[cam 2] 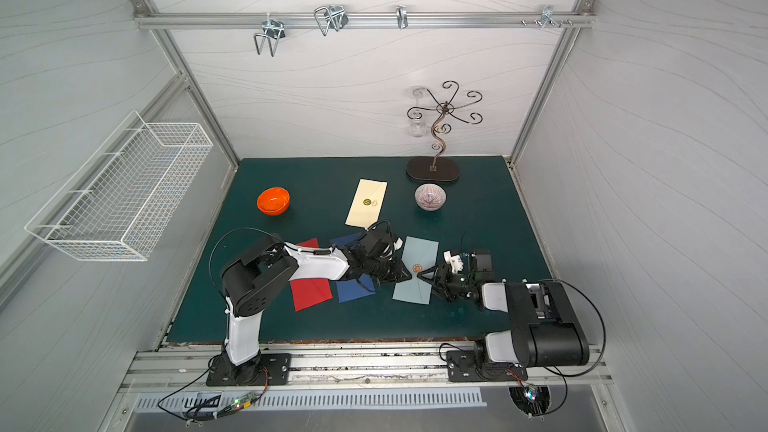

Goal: Open the envelope
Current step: Pick up the envelope from the center of the board.

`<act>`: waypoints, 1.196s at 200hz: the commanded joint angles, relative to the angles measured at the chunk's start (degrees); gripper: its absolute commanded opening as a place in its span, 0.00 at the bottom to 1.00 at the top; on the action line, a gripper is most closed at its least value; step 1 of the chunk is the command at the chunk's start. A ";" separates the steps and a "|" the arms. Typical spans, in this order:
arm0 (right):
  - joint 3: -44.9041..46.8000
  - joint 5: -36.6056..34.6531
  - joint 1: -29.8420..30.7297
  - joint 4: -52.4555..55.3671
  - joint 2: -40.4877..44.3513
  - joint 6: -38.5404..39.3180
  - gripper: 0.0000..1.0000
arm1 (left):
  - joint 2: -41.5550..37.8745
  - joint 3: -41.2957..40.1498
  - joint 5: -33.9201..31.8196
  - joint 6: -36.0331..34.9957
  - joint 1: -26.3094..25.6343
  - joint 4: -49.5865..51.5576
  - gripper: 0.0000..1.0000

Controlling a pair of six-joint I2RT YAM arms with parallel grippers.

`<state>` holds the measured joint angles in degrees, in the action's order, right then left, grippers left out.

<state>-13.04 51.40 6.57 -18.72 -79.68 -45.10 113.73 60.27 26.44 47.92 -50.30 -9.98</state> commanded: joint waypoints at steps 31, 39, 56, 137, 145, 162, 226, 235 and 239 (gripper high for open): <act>0.03 0.19 0.90 -4.00 -3.09 -0.86 0.43 | -0.70 -1.47 -0.24 0.49 -0.15 -0.87 0.27; -0.05 0.24 0.83 -3.83 -3.20 -0.86 0.39 | -1.44 -1.85 -0.37 0.43 -0.15 -1.33 0.27; 0.03 -0.13 0.90 -3.29 -2.70 -0.89 0.33 | -3.42 -2.25 -1.54 -0.40 -0.19 -0.87 0.27; -2.60 -2.69 0.88 11.95 15.04 1.40 0.01 | -19.43 -6.35 -10.86 -4.46 -0.23 2.55 0.45; -3.47 -3.39 0.90 15.28 18.61 2.23 0.01 | -22.06 -6.68 -12.98 -5.58 -0.15 4.09 0.50; -5.80 -4.36 1.09 21.07 26.76 3.92 0.02 | -27.64 -7.18 -16.74 -7.90 0.11 7.23 0.56; -13.10 -8.94 7.44 26.80 44.23 7.70 0.06 | -47.52 -14.13 -29.16 -13.08 2.15 8.19 0.72; -14.32 -8.65 8.32 27.38 44.26 8.37 0.05 | -49.54 -15.67 -30.62 -13.28 2.39 6.76 0.73; -14.89 -8.40 8.66 27.61 44.11 8.59 0.04 | -50.39 -16.45 -31.00 -13.48 2.47 5.95 0.72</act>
<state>-24.99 44.31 13.13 4.78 -36.10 -39.57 67.05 47.13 1.80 37.10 -48.49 -0.30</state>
